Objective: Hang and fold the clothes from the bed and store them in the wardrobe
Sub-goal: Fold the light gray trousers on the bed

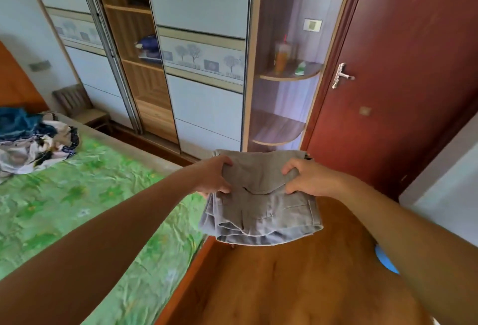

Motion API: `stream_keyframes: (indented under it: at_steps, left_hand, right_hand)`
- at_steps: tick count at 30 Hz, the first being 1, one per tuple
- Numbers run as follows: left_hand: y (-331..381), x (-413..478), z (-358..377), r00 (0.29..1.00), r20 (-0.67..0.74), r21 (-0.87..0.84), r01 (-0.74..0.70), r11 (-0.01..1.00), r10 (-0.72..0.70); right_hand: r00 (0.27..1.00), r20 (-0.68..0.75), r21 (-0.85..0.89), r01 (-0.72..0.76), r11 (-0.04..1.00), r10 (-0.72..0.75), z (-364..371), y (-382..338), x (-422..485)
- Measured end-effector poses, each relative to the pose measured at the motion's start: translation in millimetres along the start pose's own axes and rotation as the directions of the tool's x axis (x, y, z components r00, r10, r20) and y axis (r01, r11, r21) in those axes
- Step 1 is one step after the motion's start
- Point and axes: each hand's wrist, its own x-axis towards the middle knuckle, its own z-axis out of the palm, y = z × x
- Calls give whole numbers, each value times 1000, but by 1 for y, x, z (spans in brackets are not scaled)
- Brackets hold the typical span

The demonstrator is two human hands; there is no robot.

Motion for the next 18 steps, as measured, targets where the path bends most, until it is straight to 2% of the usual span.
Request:
stream_keyframes:
  at_steps: [3,7,12,18]
  left_hand:
    - [38,50,9,1000,31,33,-4,999,3]
    - [50,115,0,999,7,47,31,998,-31]
    - [42,213,-29,998,-24,118,53,992,-50]
    - [33,324,-94,995,-61,170,88,981,-79]
  right_hand:
    - [999,32,-6,-21,1000,21,-37,38,28]
    - [999,35,3,10,1000,-10,-72,56,91]
    - [997,59,-26,60,998,-58,-106,57,196]
    - [993,66,21,94,995,-96,-153,36,326]
